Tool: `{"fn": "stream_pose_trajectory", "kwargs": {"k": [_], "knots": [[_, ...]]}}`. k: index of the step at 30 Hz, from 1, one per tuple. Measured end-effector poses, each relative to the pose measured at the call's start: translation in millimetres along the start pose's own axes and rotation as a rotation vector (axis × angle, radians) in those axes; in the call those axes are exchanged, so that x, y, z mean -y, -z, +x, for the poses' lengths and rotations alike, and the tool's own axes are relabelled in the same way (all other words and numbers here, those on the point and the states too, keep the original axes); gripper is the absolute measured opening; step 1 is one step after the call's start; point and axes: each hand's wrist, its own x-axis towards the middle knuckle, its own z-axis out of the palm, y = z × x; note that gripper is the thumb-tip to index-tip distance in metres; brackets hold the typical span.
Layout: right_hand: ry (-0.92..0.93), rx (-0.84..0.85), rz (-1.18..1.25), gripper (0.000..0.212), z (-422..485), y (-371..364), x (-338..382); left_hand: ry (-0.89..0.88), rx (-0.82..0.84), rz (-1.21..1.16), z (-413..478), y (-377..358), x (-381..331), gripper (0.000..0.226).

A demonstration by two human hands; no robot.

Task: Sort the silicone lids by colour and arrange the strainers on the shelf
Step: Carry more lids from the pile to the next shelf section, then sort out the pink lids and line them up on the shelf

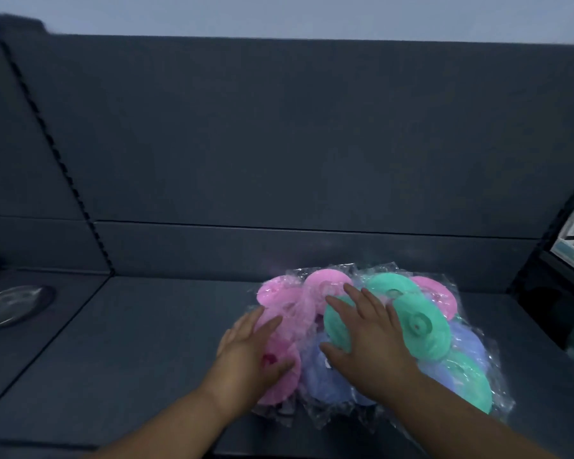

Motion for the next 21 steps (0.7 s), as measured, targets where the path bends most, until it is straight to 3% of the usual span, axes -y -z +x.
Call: {"fn": "stream_pose_trajectory", "kwargs": {"k": [5, 9, 14, 17, 21], "knots": [[0.135, 0.034, 0.007, 0.067, 10, -14, 43, 0.124, 0.086, 0.107, -37, 22, 41, 0.093], [0.203, 0.194, -0.090, 0.064, 19, -27, 97, 0.217, 0.060, 0.135, -64, 64, 87, 0.069], [0.262, 0.232, -0.124, 0.063, 28, -53, 163, 0.292, 0.055, 0.132, -100, 107, 146, 0.065], [0.154, 0.198, -0.222, 0.073, 33, -68, 196, 0.310, 0.070, 0.104, -116, 129, 188, 0.064], [-0.131, 0.110, -0.249, 0.089, 38, -83, 213, 0.285, 0.068, 0.086, -116, 154, 236, 0.061]]}}
